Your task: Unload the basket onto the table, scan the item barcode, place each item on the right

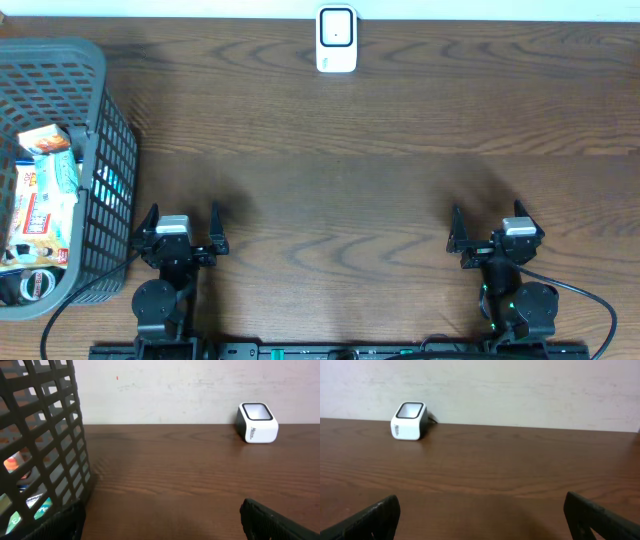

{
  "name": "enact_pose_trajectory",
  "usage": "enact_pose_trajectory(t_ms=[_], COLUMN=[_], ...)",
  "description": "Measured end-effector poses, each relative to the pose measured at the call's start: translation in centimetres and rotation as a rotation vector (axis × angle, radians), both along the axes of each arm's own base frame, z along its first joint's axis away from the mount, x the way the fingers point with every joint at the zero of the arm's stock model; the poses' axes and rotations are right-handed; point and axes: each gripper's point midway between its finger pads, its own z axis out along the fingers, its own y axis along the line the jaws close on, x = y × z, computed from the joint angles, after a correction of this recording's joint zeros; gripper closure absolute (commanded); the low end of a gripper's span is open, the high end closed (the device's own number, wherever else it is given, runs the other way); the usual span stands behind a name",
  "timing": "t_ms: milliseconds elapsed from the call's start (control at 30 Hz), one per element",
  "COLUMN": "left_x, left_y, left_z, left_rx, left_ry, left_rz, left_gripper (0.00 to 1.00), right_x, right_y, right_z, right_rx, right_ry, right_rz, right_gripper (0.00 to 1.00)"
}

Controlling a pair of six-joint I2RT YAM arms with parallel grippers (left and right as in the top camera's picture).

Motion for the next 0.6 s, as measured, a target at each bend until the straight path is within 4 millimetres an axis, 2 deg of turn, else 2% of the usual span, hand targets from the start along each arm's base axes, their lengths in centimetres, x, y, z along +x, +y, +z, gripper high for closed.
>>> enact_pose_trajectory(t_ms=[333,400,533,600], left_x=[0.0,0.0,-0.3,-0.7], left_y=[-0.3,-1.2,-4.5,-6.1], left_z=[0.2,0.3,1.2,2.6], left_rx=[-0.019,-0.063,-0.141,-0.150], left_ry=[-0.007,-0.013,-0.037,-0.097], left_rz=[-0.017,-0.065,-0.251,-0.353], left_gripper=[0.02,0.03,0.02,0.02], right_x=[0.0,0.0,0.0,0.0], right_y=[0.0,0.0,0.0,0.0], right_z=[0.0,0.0,0.0,0.0], right_rx=[0.000,0.000,0.000,0.000], right_ry=[0.000,0.000,0.000,0.000], right_rz=[0.000,0.000,0.000,0.000], right_gripper=[0.01,0.01,0.01,0.01])
